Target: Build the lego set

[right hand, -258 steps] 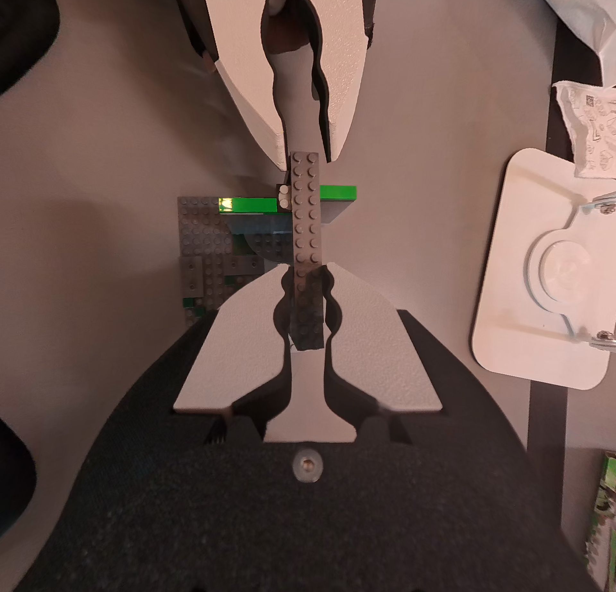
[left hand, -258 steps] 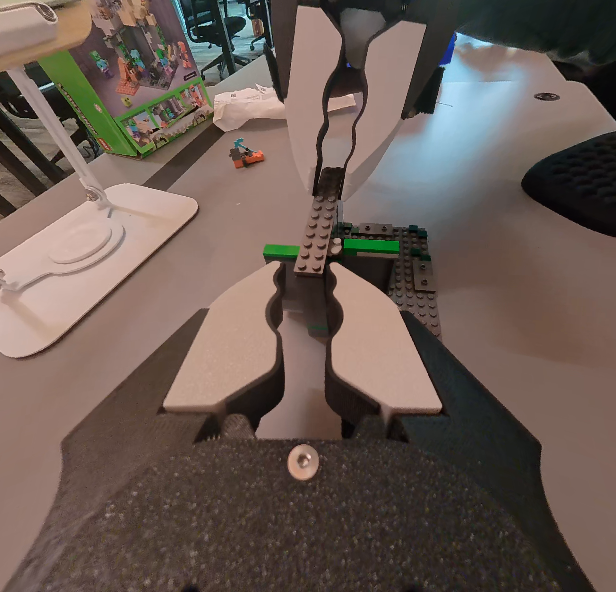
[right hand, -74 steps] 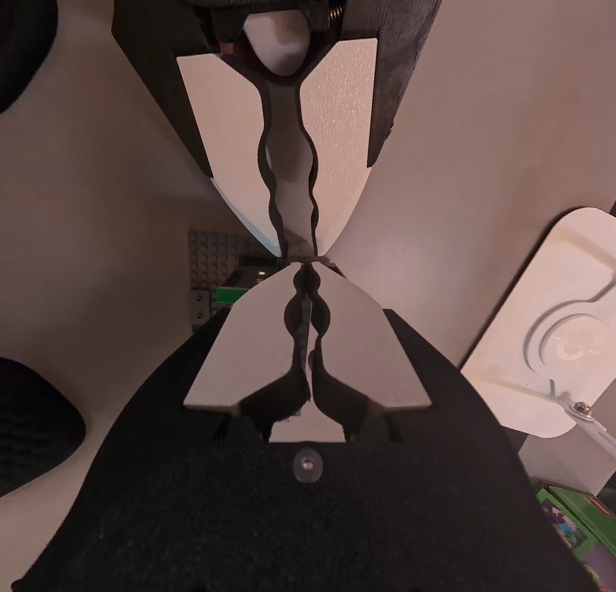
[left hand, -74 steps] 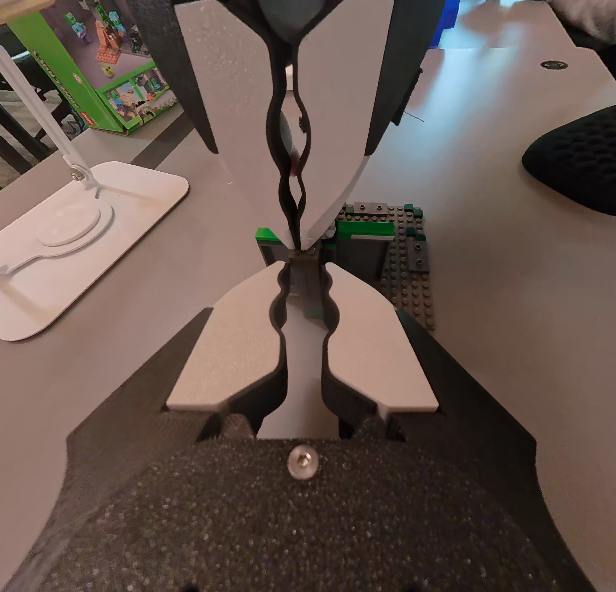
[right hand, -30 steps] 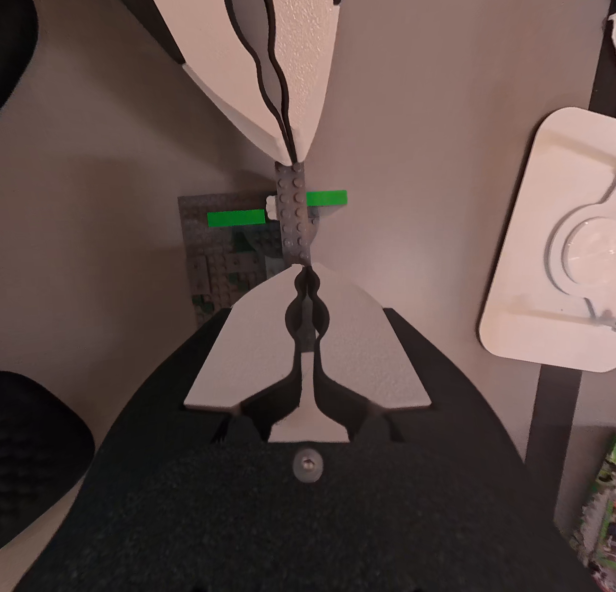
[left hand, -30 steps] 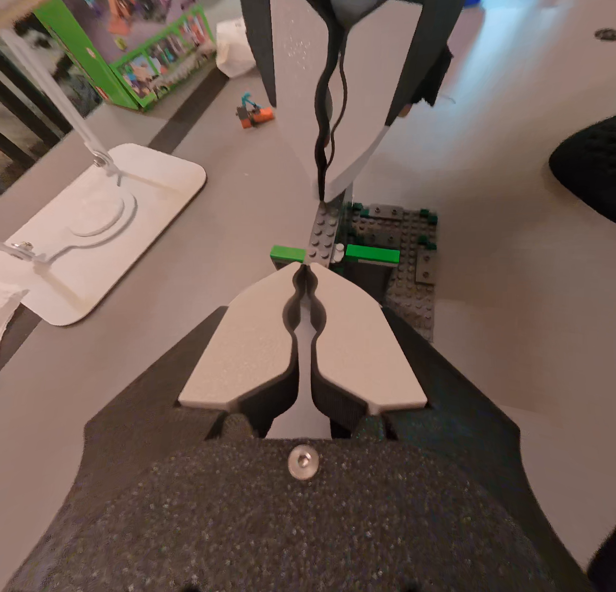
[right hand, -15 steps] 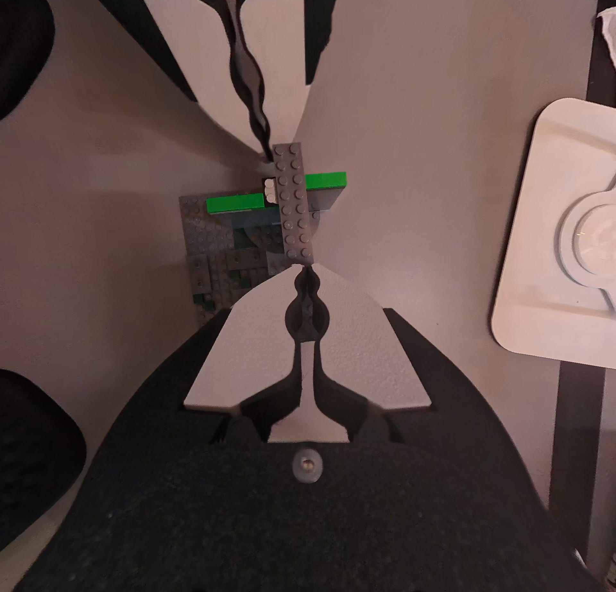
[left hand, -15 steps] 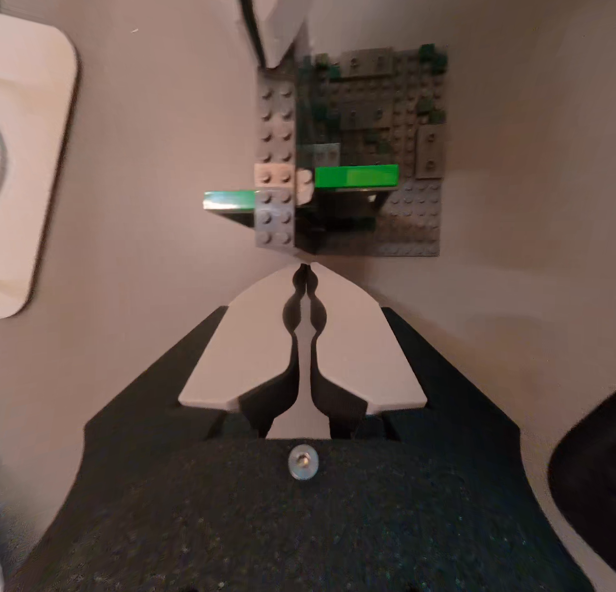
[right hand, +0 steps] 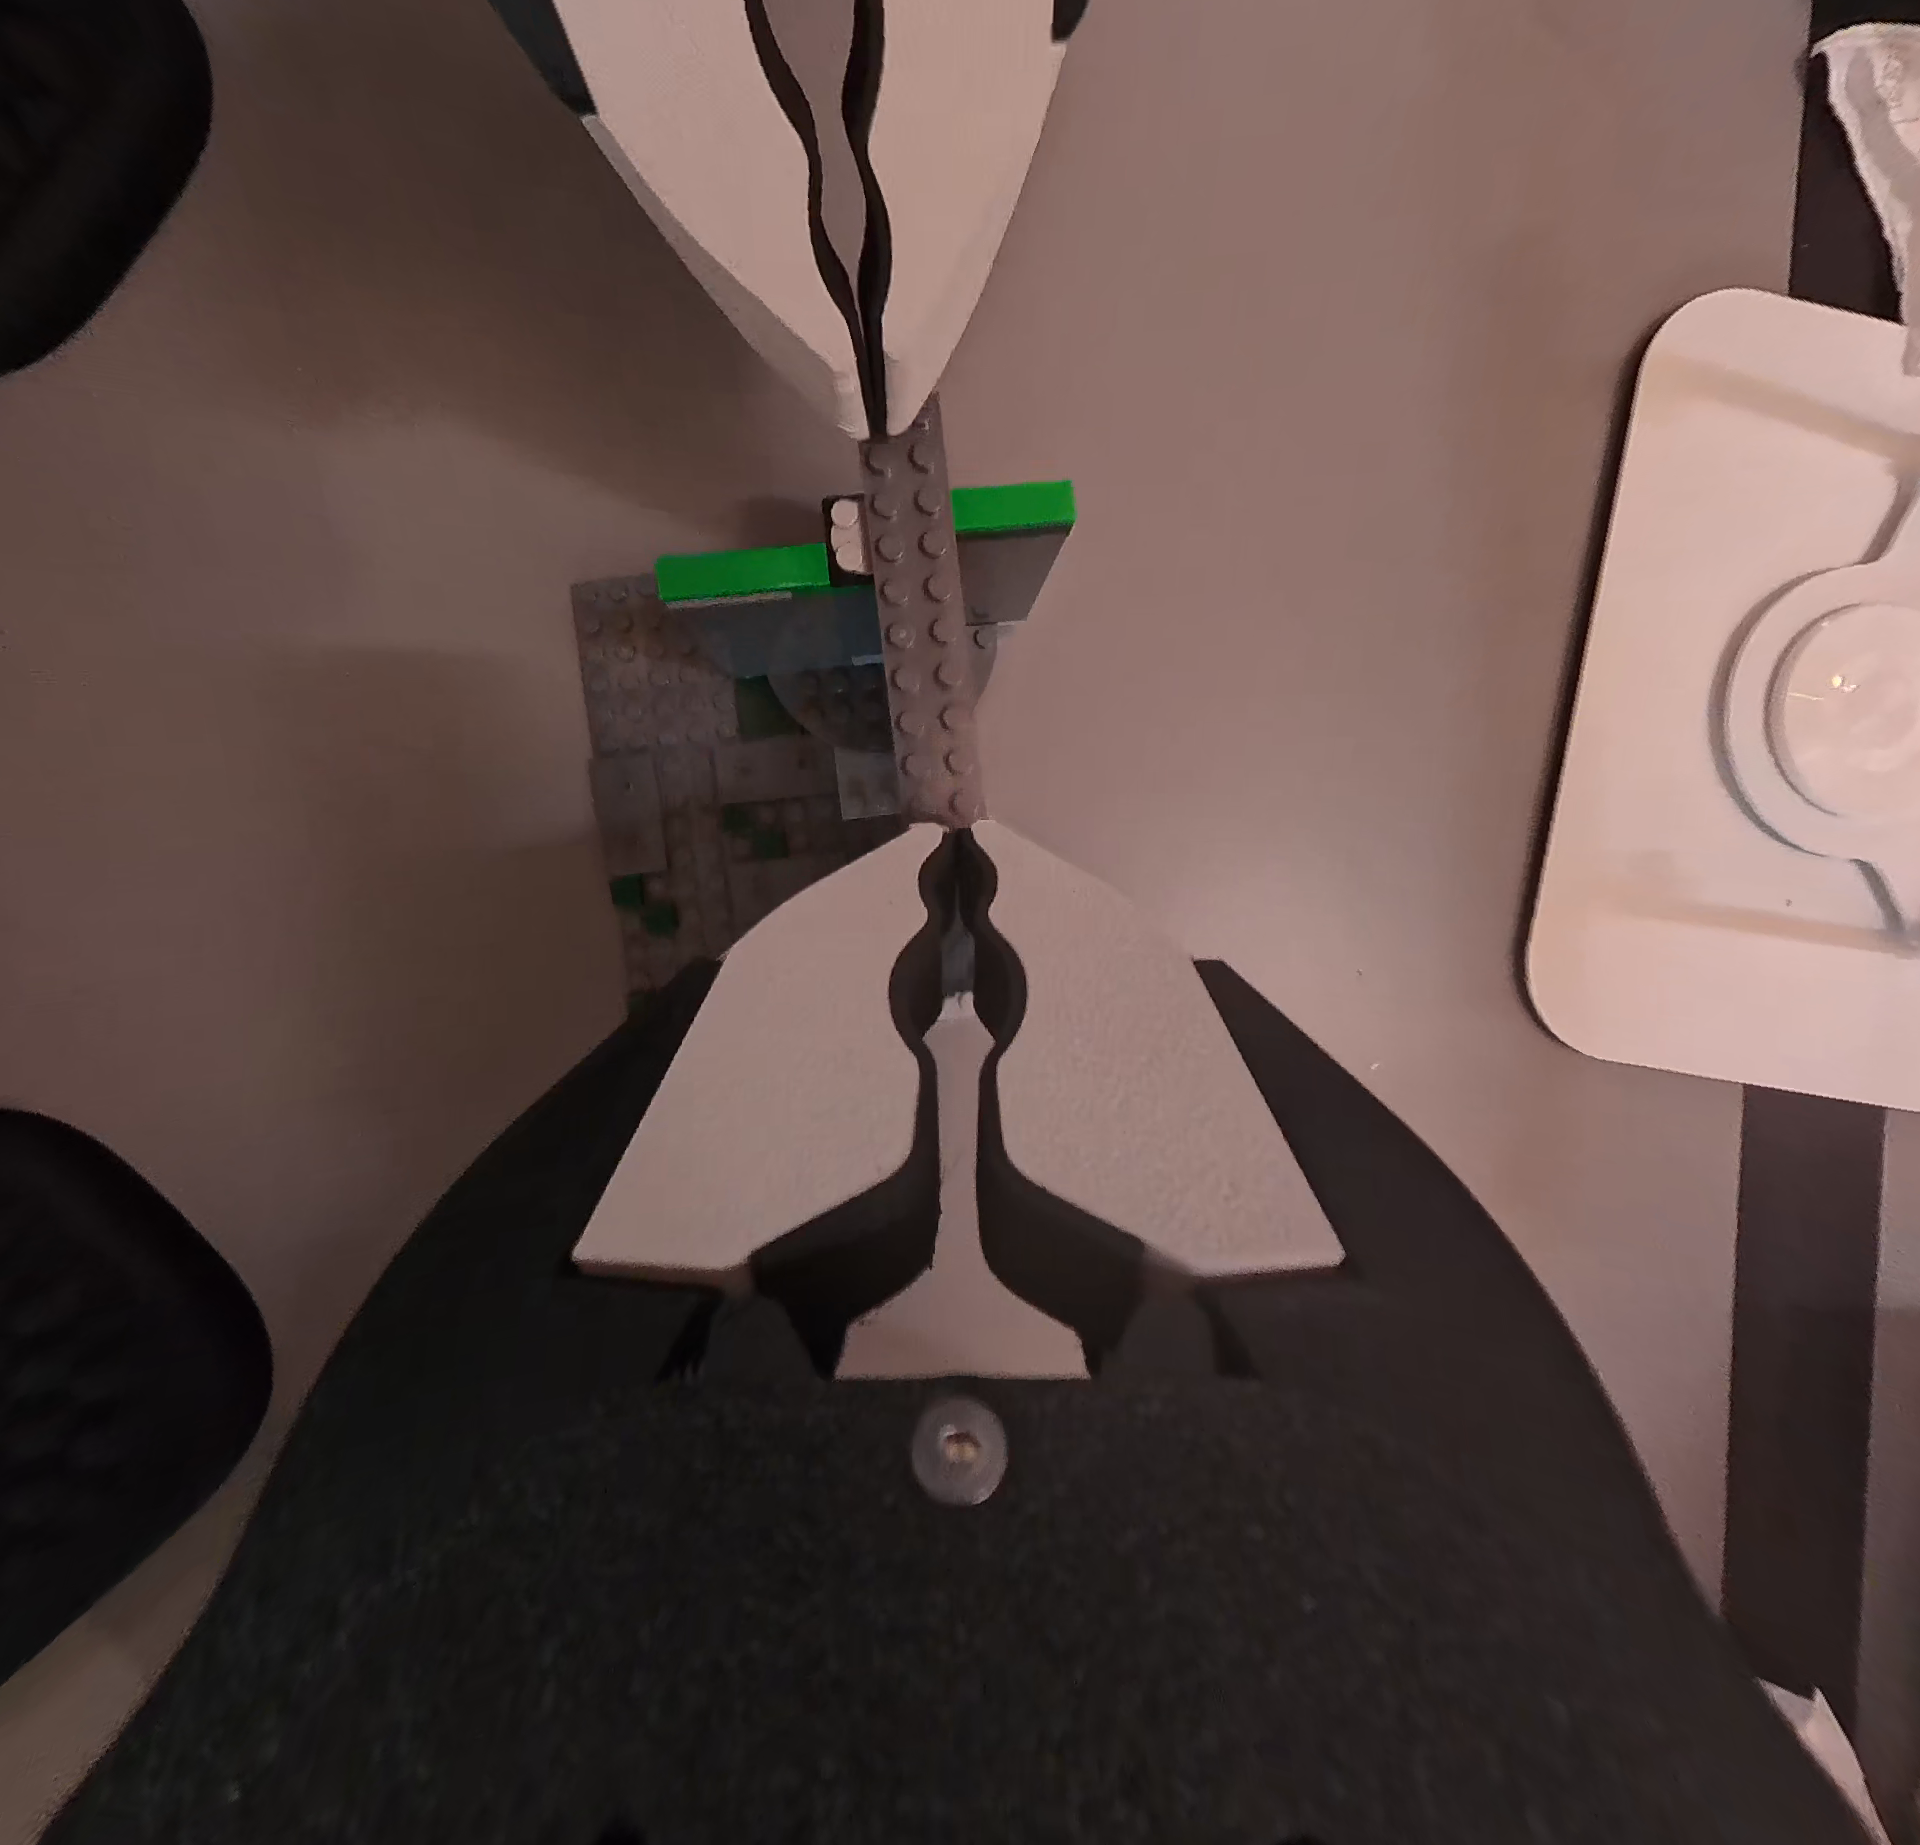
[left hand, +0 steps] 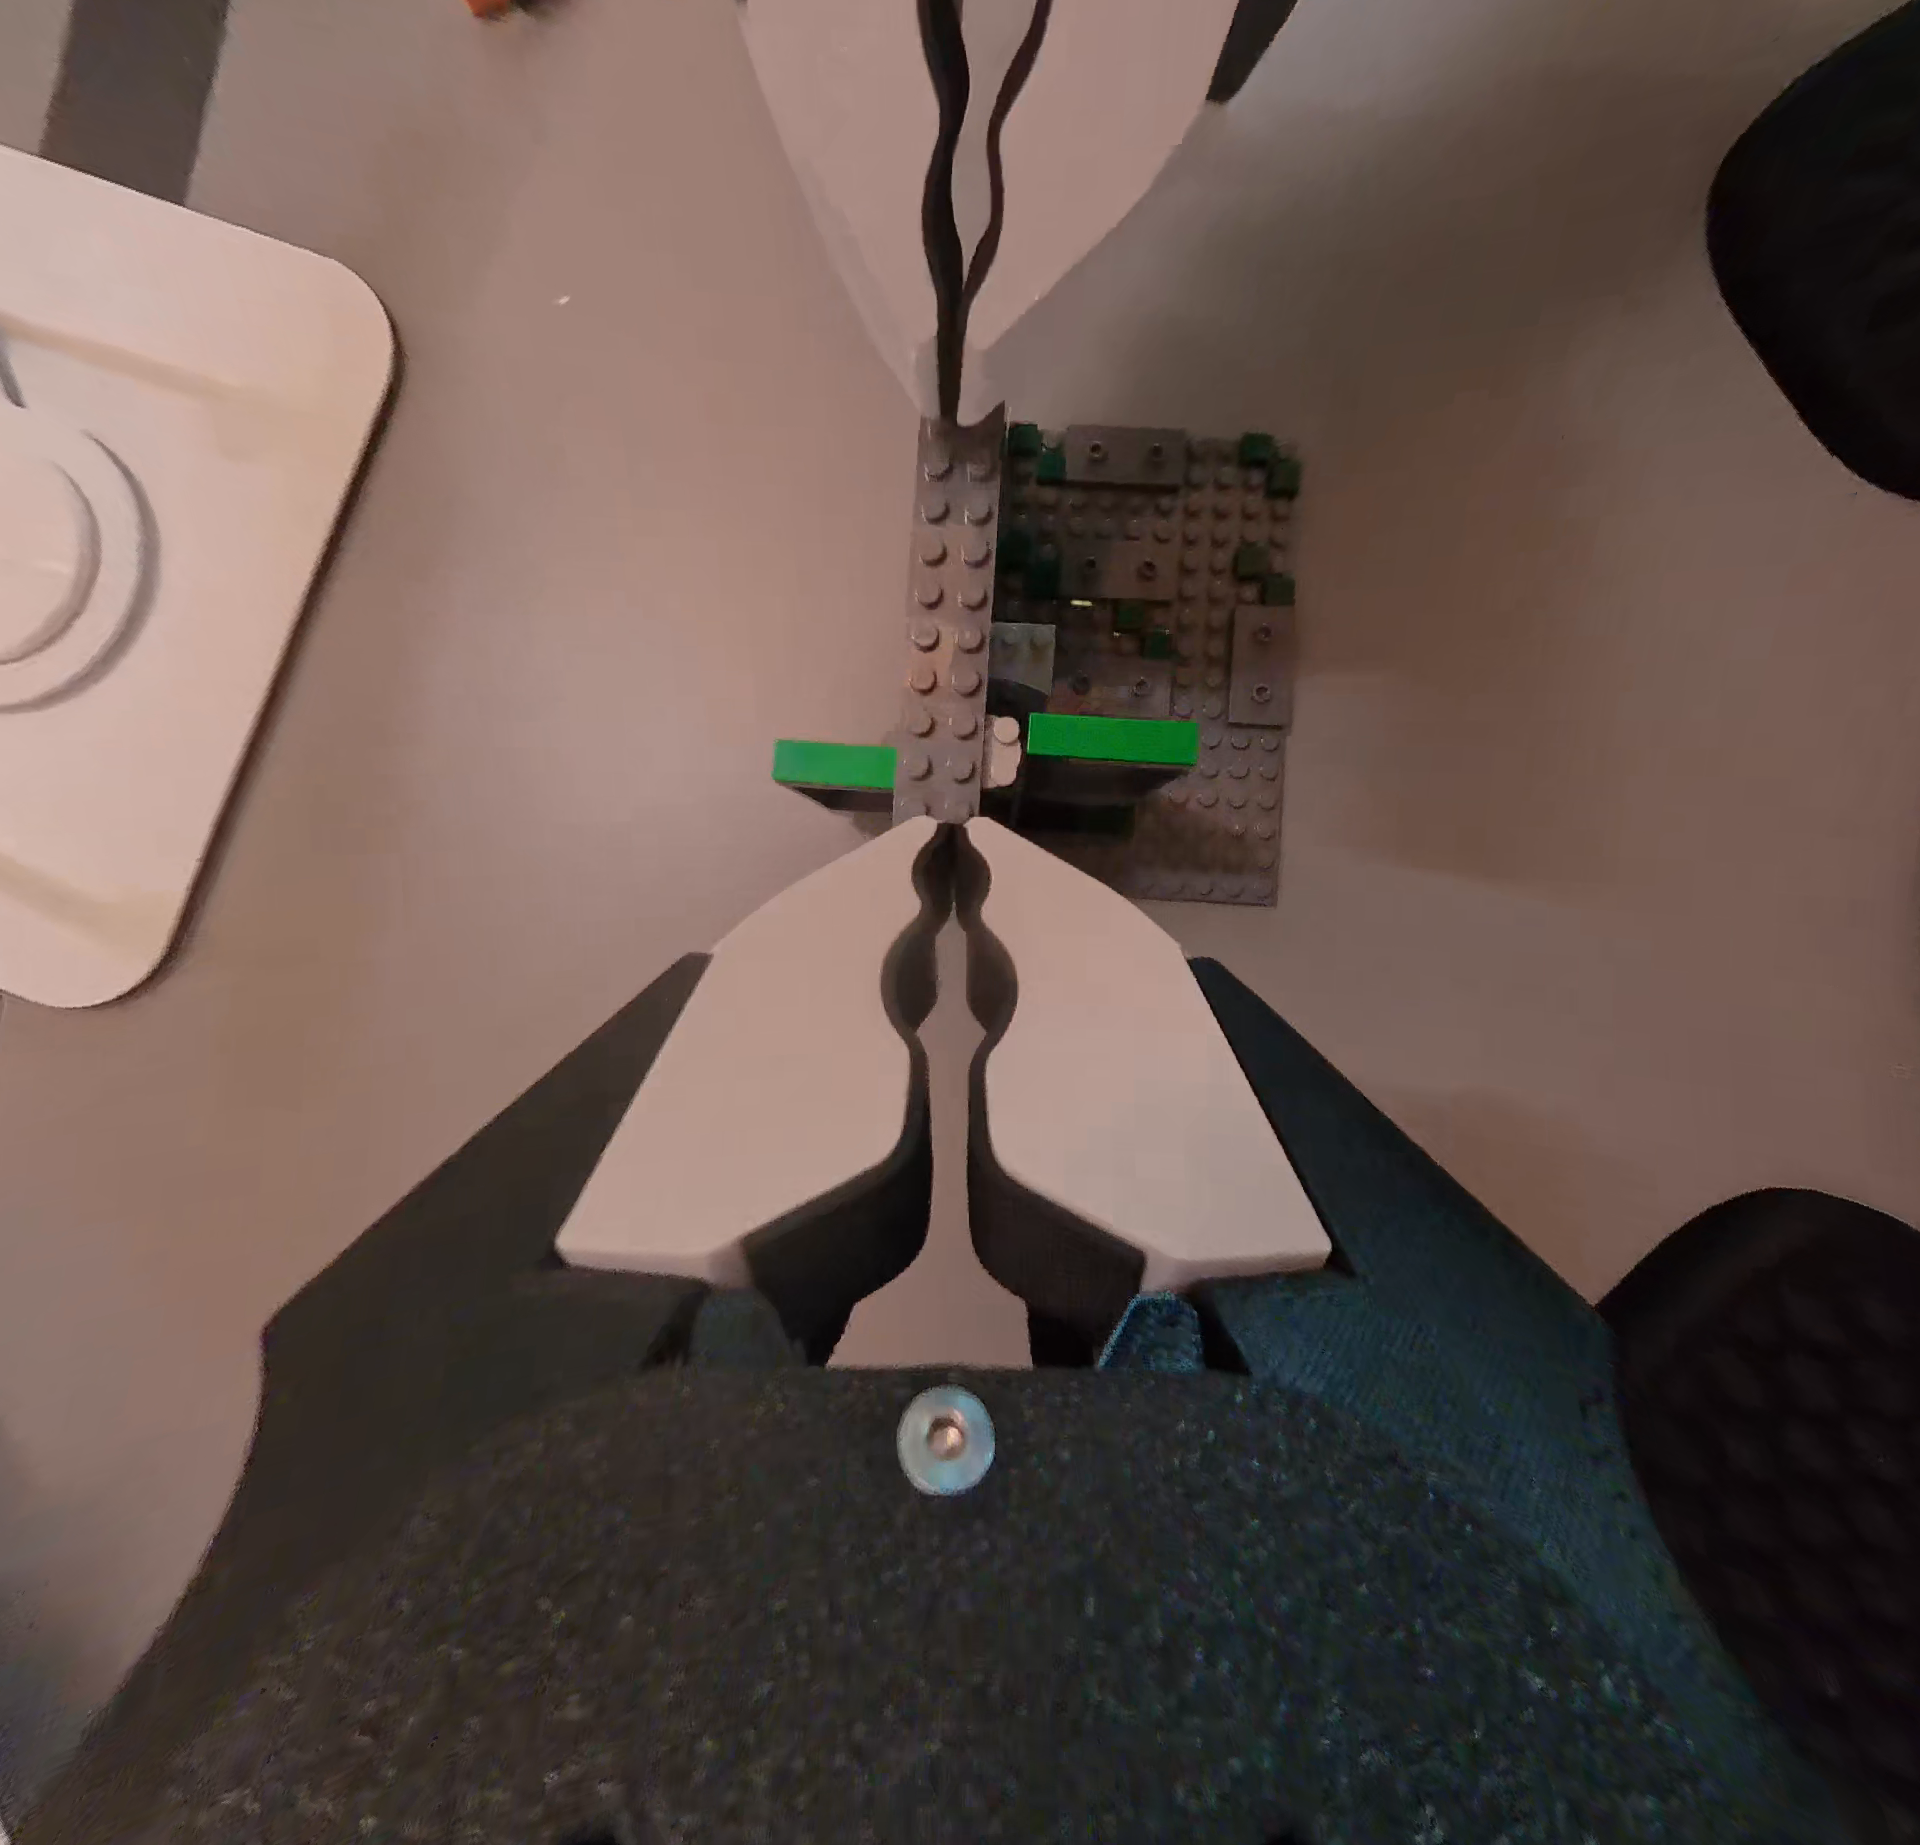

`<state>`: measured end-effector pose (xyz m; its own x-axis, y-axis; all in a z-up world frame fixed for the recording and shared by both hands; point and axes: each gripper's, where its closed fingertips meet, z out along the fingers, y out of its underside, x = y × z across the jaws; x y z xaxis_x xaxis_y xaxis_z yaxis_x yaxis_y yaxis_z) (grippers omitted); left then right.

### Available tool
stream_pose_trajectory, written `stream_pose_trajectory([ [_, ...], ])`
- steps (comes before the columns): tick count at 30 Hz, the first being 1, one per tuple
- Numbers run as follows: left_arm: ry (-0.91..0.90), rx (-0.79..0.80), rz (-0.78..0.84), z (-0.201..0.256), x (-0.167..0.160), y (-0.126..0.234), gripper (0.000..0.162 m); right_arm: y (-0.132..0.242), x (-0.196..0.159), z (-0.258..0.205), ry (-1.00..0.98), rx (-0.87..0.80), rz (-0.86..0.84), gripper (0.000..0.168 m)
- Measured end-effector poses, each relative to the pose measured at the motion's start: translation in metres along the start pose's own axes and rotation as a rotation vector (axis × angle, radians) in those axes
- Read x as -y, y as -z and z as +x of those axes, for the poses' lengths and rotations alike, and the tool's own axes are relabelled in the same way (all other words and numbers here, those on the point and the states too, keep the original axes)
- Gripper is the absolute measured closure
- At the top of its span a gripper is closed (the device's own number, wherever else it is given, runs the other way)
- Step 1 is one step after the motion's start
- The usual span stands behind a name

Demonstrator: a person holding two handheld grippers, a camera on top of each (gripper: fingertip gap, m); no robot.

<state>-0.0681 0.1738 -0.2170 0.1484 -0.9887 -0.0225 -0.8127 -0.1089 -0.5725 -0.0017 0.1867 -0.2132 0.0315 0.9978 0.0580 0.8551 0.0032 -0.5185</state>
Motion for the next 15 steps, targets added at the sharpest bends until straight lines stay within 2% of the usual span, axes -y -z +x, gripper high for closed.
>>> stream_pose_trajectory([
  [1, 0.007, -0.008, -0.005, 0.0004, -0.0001, -0.0019, 0.162, 0.0002, -0.0012, -0.0001, 0.002, -0.001, -0.003, 0.168],
  [15, 0.055, -0.066, -0.111, -0.0030, -0.0018, -0.0029, 0.162, 0.0005, -0.0102, 0.0010, -0.009, -0.002, -0.014, 0.168],
])
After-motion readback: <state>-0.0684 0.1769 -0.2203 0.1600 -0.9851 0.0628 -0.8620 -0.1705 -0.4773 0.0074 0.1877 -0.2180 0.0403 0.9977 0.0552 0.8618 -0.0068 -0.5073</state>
